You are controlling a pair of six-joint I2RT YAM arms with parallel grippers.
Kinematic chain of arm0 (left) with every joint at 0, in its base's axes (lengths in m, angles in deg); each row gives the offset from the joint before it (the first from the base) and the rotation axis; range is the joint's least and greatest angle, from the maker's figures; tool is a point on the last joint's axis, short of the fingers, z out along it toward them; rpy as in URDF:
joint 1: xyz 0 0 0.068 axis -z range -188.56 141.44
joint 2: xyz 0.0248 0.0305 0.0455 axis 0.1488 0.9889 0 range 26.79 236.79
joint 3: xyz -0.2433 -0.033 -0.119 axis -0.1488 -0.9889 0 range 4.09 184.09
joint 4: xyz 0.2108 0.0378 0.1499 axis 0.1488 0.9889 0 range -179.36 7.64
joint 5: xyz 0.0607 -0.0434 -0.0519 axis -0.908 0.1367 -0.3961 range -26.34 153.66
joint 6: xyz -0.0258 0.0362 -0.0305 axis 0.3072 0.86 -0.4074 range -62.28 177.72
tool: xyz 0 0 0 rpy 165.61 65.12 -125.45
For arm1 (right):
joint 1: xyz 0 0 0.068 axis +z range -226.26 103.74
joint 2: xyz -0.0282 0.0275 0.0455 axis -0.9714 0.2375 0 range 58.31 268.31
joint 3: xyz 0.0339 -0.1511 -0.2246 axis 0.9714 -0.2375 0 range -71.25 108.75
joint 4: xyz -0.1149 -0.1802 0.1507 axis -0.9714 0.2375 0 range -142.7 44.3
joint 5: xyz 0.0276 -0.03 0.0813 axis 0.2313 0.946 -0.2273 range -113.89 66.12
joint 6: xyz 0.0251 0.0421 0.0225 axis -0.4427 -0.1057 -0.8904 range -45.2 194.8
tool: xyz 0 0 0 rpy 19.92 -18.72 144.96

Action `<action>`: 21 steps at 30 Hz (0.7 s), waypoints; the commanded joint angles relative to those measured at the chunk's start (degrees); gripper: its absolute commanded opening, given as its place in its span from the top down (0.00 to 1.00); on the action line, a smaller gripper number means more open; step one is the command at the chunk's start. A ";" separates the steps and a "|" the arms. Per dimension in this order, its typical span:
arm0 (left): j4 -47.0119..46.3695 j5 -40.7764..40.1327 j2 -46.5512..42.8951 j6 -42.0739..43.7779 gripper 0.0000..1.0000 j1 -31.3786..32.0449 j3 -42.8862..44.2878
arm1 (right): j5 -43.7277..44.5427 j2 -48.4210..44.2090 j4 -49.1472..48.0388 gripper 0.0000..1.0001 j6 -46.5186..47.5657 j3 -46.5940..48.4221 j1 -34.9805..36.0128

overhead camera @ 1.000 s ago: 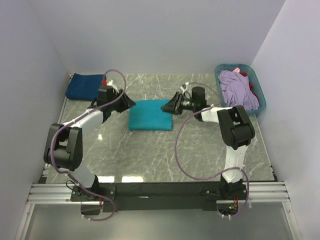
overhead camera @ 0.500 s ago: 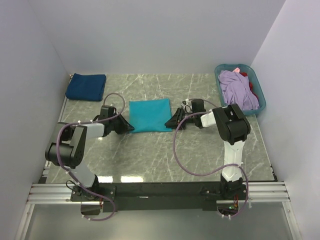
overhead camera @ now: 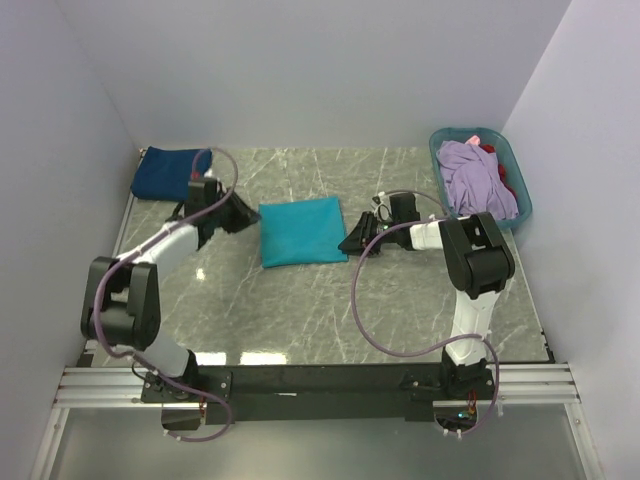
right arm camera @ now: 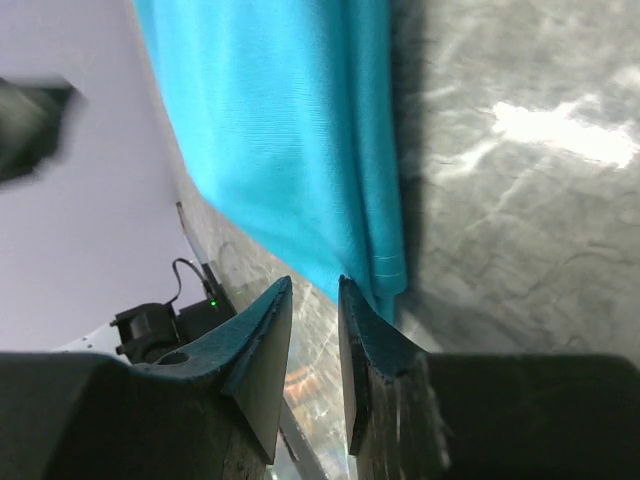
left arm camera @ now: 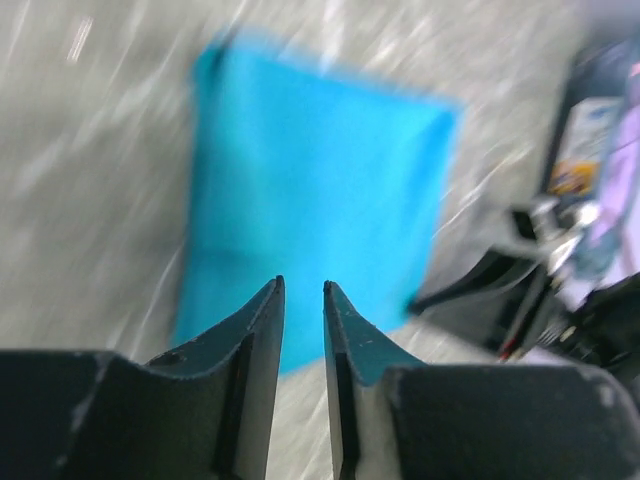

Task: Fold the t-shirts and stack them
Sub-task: Fold the tshirt

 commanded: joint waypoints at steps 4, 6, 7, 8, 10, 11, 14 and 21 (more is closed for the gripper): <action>-2.44 2.77 12.45 2.00 0.74 -0.62 14.57 | 0.91 -2.53 2.05 0.67 2.58 2.66 0.39; -5.32 5.14 18.25 1.65 0.76 -0.97 18.16 | 2.05 -1.92 2.93 0.67 3.28 2.66 0.39; -5.51 5.67 20.19 1.47 0.77 -1.24 19.41 | 2.32 -1.74 3.11 0.67 3.72 2.49 0.30; -5.60 6.20 23.69 1.39 0.77 -1.41 21.51 | 2.41 -1.30 3.11 0.67 4.07 2.40 0.39; -5.86 7.26 26.96 1.47 0.78 -2.02 23.10 | 2.41 -0.42 3.11 0.67 4.08 2.22 0.39; -6.12 7.87 29.50 0.95 0.77 -2.38 23.98 | 2.32 -0.16 2.68 0.67 3.99 2.05 0.39; -9.11 10.68 32.68 -0.28 0.76 -4.05 23.73 | 2.14 0.37 2.84 0.67 4.07 2.13 0.39; -9.29 13.15 30.76 -0.55 0.68 -6.51 23.64 | 1.79 -1.03 6.69 0.67 8.36 3.71 0.74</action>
